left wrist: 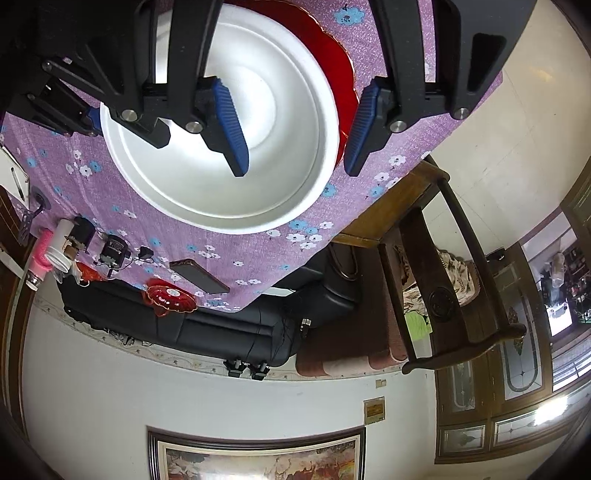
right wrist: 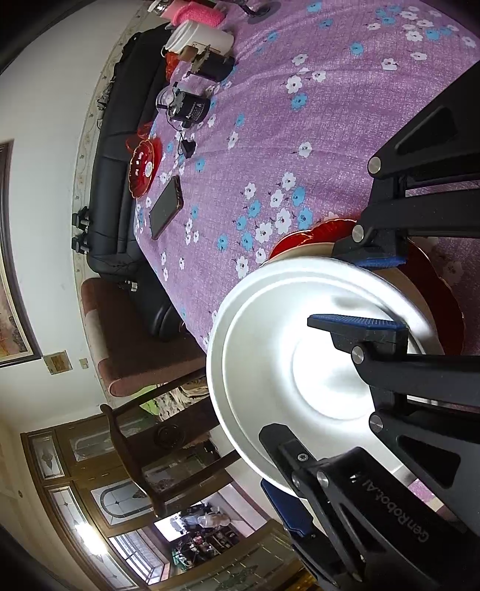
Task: Organize plates and bowls
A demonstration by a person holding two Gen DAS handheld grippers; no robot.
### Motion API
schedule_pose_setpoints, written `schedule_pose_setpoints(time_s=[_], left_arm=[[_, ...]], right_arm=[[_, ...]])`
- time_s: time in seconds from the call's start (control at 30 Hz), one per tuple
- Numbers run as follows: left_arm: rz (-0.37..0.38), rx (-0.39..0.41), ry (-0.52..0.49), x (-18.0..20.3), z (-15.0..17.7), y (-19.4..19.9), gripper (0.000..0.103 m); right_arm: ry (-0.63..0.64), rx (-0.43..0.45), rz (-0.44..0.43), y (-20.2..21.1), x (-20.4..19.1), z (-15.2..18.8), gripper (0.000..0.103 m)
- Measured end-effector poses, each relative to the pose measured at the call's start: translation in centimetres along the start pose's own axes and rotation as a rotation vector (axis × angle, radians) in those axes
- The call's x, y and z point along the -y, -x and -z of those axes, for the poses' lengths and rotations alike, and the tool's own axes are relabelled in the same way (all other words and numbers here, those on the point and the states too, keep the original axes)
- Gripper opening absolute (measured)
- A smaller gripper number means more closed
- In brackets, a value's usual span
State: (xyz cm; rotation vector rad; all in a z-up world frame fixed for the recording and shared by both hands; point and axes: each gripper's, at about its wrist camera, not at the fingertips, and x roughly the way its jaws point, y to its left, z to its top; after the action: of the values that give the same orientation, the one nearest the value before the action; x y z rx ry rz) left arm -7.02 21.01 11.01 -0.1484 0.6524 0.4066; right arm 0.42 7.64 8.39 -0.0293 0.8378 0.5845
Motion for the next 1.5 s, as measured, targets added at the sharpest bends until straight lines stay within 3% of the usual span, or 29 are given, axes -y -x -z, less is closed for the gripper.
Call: schedule_pose_setpoints(time_s=[0.4, 0.47, 0.77, 0.83, 1.23, 1.33, 1.5], left_arm=[[0.004, -0.002, 0.007, -0.3, 0.2, -0.4, 0.055], [0.003, 0.001, 0.008, -0.4, 0.2, -0.3, 0.061], [0.006, 0.005, 0.032, -1.0, 0.2, 0.0, 0.065], [0.005, 0.005, 0.031, -1.1, 0.2, 0.1, 0.066], [0.003, 0.012, 0.033, -1.6, 1.0, 1.1, 0.069], [0.009, 0.016, 0.03, -1.5, 1.3, 1.6, 0.076], [0.014, 0.021, 0.024, -1.4, 1.9, 2.4, 0.077]], right_arm=[[-0.025, 0.017, 0.001, 0.1, 0.0, 0.0, 0.024], [-0.038, 0.025, -0.01, 0.2, 0.0, 0.0, 0.028], [-0.061, 0.085, 0.013, 1.5, 0.1, -0.3, 0.048], [-0.065, 0.101, 0.02, 1.8, 0.2, -0.3, 0.056], [-0.131, 0.122, 0.033, 3.7, 1.5, 0.2, 0.058], [-0.148, 0.133, 0.038, 4.4, 1.9, 0.8, 0.06], [-0.173, 0.156, 0.073, 5.8, 2.4, 2.7, 0.065]])
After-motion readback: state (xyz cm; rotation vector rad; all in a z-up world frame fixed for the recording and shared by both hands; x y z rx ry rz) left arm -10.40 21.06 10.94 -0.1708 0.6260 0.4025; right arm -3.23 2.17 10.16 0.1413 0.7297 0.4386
